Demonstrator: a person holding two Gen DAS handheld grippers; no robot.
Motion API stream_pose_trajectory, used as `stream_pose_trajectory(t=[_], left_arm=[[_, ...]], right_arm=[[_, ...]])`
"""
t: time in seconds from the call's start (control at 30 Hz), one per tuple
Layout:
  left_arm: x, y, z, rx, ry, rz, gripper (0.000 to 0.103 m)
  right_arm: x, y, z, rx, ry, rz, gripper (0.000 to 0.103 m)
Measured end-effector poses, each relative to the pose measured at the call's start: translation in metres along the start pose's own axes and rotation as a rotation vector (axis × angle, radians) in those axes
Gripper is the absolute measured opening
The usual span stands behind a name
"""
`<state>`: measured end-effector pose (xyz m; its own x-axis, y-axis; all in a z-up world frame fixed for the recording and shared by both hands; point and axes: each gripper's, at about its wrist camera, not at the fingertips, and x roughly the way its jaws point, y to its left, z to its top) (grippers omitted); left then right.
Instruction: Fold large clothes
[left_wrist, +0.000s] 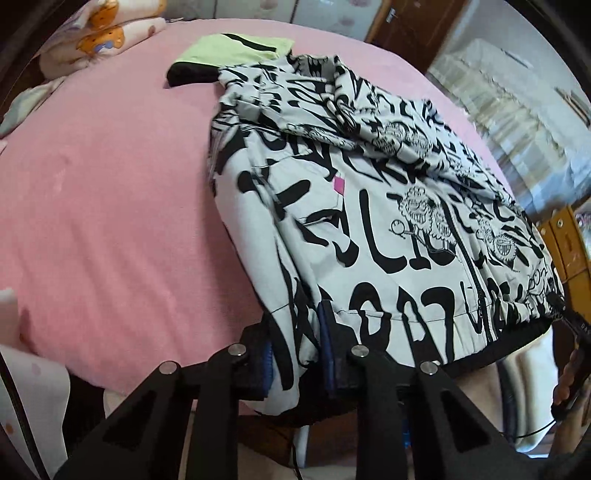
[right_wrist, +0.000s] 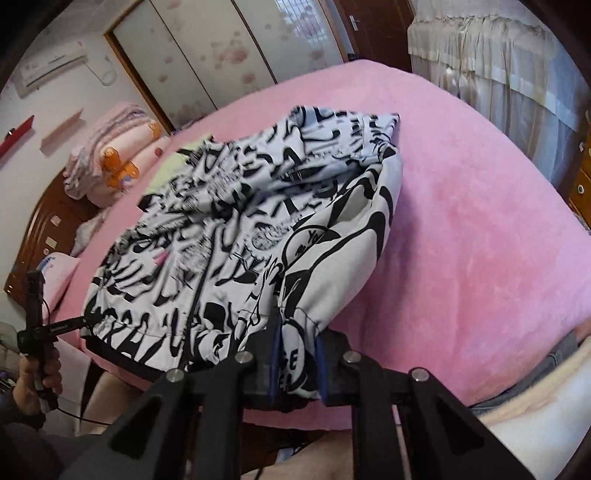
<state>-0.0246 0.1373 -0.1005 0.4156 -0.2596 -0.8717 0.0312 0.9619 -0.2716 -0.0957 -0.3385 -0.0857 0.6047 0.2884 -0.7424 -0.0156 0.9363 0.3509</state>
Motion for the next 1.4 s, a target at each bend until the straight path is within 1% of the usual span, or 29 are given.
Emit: stream_pose_trajectory(t=[0.2, 0.3, 0.33, 0.4, 0.47, 0.57, 0.67, 0.7, 0.77, 0.87, 0.9, 0.93, 1.0, 1.03, 1.1, 1.13, 1.17, 1.2, 1.23, 1.27, 1.3, 1.33, 1.37, 1.4], left_arm=[[-0.023, 0.02, -0.009, -0.074, 0.009, -0.037, 0.013], [-0.036, 0.03, -0.011, -0.118, 0.019, -0.075, 0.013], [-0.034, 0.033, 0.001, -0.128, 0.024, -0.086, 0.013], [-0.034, 0.039, 0.007, -0.175, 0.029, -0.122, 0.013], [-0.027, 0.043, 0.022, -0.222, 0.038, -0.16, 0.013], [-0.02, 0.043, 0.037, -0.256, 0.044, -0.186, 0.013], [-0.018, 0.043, 0.064, -0.288, 0.034, -0.233, 0.013], [-0.018, 0.04, 0.069, -0.292, 0.023, -0.242, 0.013], [-0.018, 0.037, 0.095, -0.303, -0.01, -0.277, 0.013], [-0.014, 0.03, 0.129, -0.319, -0.055, -0.306, 0.013], [-0.007, 0.028, 0.149, -0.324, -0.072, -0.314, 0.012], [-0.004, 0.027, 0.158, -0.328, -0.08, -0.314, 0.012], [0.014, 0.027, 0.193, -0.351, -0.095, -0.319, 0.012], [0.02, 0.029, 0.203, -0.359, -0.098, -0.319, 0.012], [0.046, 0.033, 0.235, -0.388, -0.099, -0.321, 0.014], [0.055, 0.035, 0.242, -0.395, -0.098, -0.323, 0.015], [0.073, 0.037, 0.258, -0.401, -0.084, -0.321, 0.016], [0.089, 0.039, 0.267, -0.414, -0.065, -0.322, 0.02], [0.101, 0.041, 0.273, -0.425, -0.046, -0.317, 0.028], [0.117, 0.045, 0.281, -0.444, -0.015, -0.307, 0.032], [0.129, 0.048, 0.285, -0.46, 0.002, -0.302, 0.039], [0.136, 0.051, 0.287, -0.462, 0.007, -0.297, 0.046], [0.143, 0.053, 0.291, -0.461, 0.01, -0.289, 0.048], [0.147, 0.054, 0.294, -0.456, 0.008, -0.295, 0.052]], right_arm=[[-0.019, 0.002, -0.003, -0.012, -0.012, 0.025, 0.014], [-0.032, 0.0, -0.003, -0.009, -0.014, 0.039, 0.014], [-0.035, -0.001, -0.003, -0.004, -0.016, 0.046, 0.014], [-0.038, -0.005, 0.001, 0.012, -0.018, 0.059, 0.014], [-0.037, -0.01, 0.007, 0.041, -0.022, 0.078, 0.014], [-0.032, -0.017, 0.019, 0.092, -0.028, 0.113, 0.014], [-0.025, -0.019, 0.041, 0.155, -0.041, 0.151, 0.014], [-0.023, -0.018, 0.048, 0.166, -0.047, 0.16, 0.014], [-0.017, -0.017, 0.07, 0.185, -0.06, 0.178, 0.014], [-0.007, -0.02, 0.105, 0.231, -0.067, 0.212, 0.014], [-0.003, -0.021, 0.115, 0.247, -0.068, 0.217, 0.014], [0.004, -0.023, 0.128, 0.265, -0.069, 0.219, 0.014], [0.022, -0.026, 0.156, 0.301, -0.07, 0.215, 0.014], [0.03, -0.026, 0.166, 0.31, -0.071, 0.212, 0.014], [0.051, -0.029, 0.186, 0.334, -0.068, 0.189, 0.015], [0.064, -0.031, 0.196, 0.343, -0.064, 0.176, 0.016], [0.08, -0.034, 0.207, 0.35, -0.058, 0.158, 0.02], [0.09, -0.036, 0.211, 0.361, -0.054, 0.141, 0.023], [0.104, -0.039, 0.217, 0.374, -0.044, 0.136, 0.026], [0.116, -0.041, 0.22, 0.375, -0.029, 0.132, 0.037], [0.132, -0.042, 0.225, 0.366, 0.0, 0.111, 0.052], [0.141, -0.043, 0.227, 0.357, 0.017, 0.093, 0.058], [0.148, -0.042, 0.227, 0.366, 0.02, 0.083, 0.063], [0.156, -0.041, 0.229, 0.33, 0.035, 0.063, 0.065]])
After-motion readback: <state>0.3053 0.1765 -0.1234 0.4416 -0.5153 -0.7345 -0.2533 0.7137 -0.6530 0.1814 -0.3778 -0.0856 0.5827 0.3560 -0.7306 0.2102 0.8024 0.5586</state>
